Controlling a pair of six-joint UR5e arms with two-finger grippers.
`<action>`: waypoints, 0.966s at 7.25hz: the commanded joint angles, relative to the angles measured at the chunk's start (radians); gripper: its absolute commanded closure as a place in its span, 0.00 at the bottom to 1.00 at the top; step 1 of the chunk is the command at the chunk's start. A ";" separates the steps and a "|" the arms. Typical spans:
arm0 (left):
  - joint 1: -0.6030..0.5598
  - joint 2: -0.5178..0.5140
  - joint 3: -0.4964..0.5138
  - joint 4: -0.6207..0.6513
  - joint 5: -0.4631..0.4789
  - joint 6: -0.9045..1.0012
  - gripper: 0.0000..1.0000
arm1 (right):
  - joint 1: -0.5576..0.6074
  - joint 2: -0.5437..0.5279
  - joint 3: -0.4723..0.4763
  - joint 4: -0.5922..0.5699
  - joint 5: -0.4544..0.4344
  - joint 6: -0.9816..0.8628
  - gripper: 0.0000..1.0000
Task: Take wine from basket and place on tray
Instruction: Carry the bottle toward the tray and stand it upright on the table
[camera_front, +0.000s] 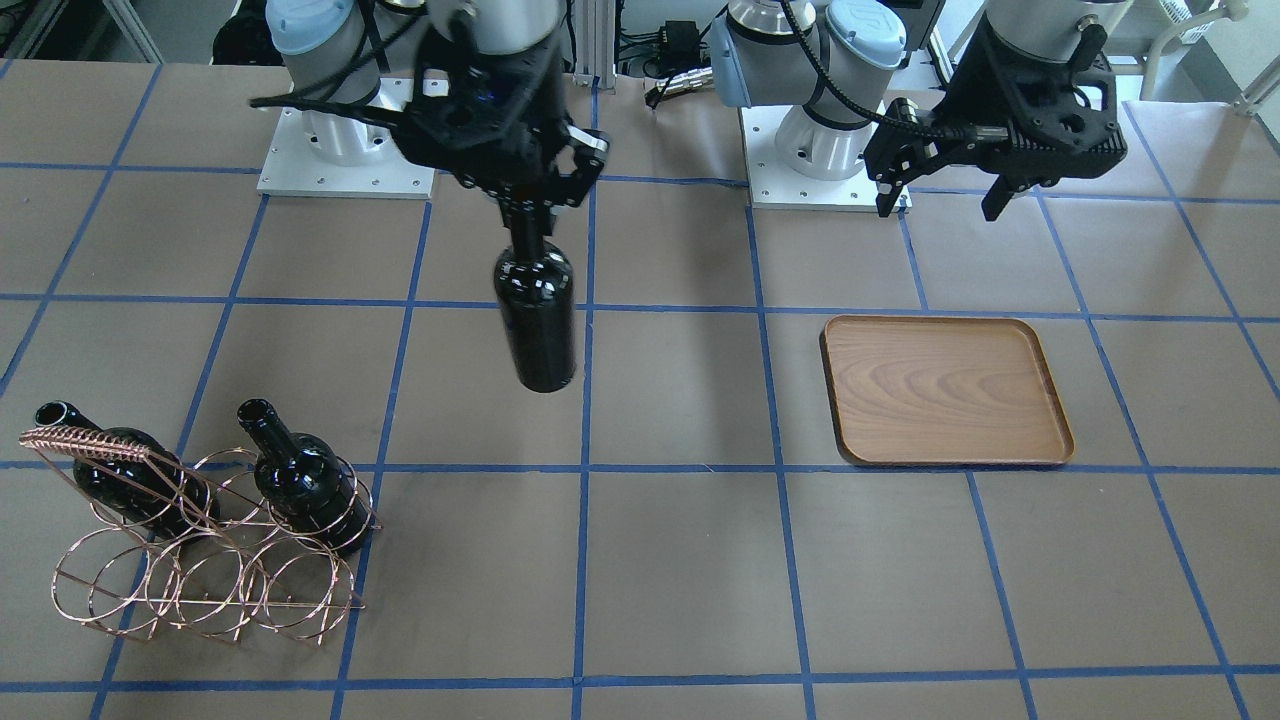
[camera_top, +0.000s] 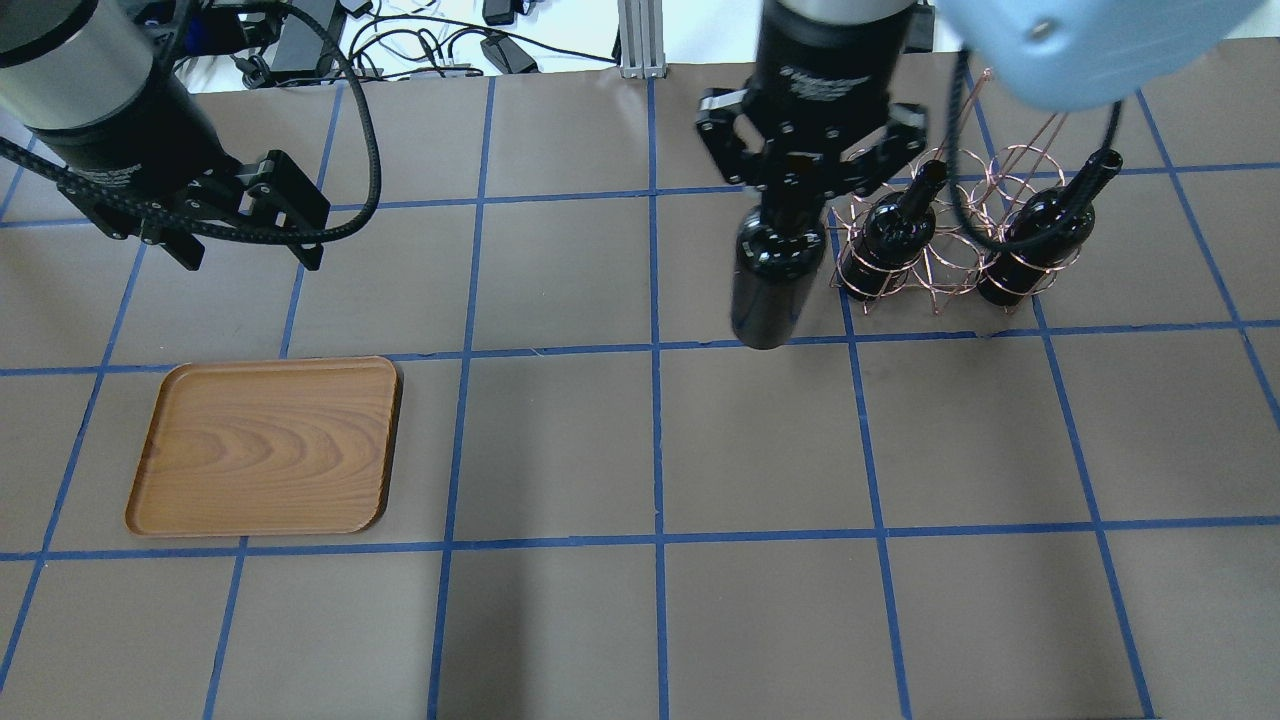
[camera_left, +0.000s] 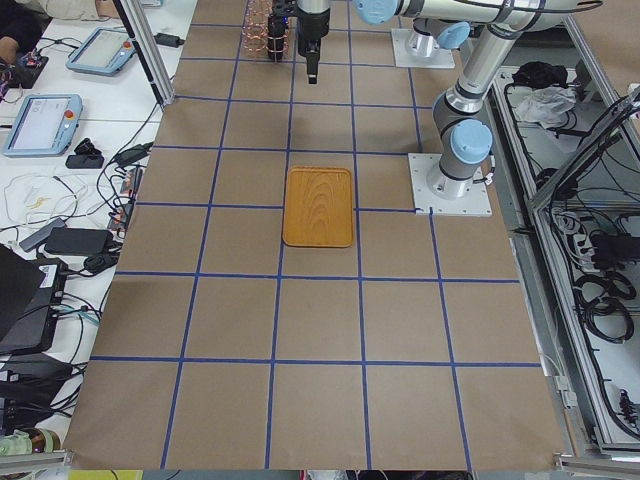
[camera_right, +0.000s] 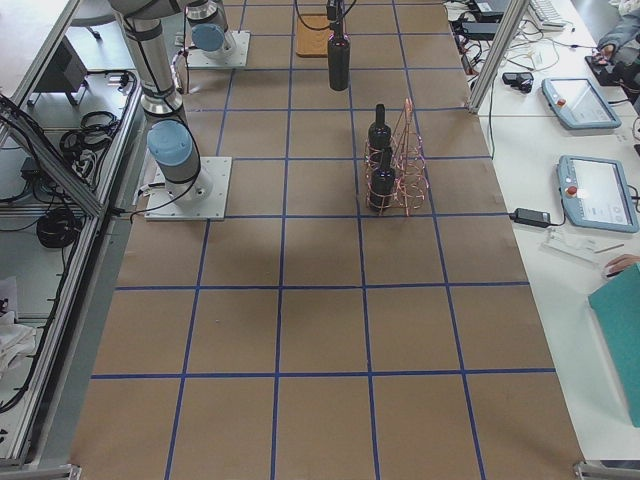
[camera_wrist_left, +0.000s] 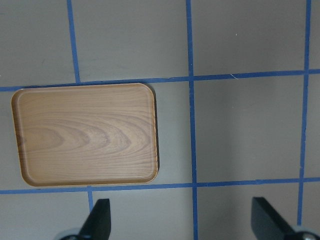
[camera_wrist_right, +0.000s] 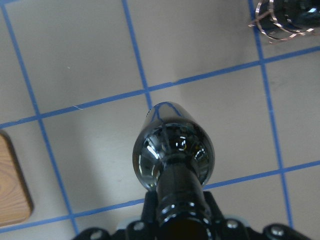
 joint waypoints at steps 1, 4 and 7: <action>0.051 0.004 0.001 0.004 0.001 0.068 0.00 | 0.106 0.128 0.000 -0.129 0.044 0.179 0.98; 0.136 0.003 -0.011 -0.003 0.000 0.113 0.00 | 0.140 0.170 0.042 -0.175 0.041 0.226 0.98; 0.136 -0.002 -0.016 -0.011 -0.002 0.105 0.00 | 0.140 0.167 0.097 -0.261 0.043 0.229 0.78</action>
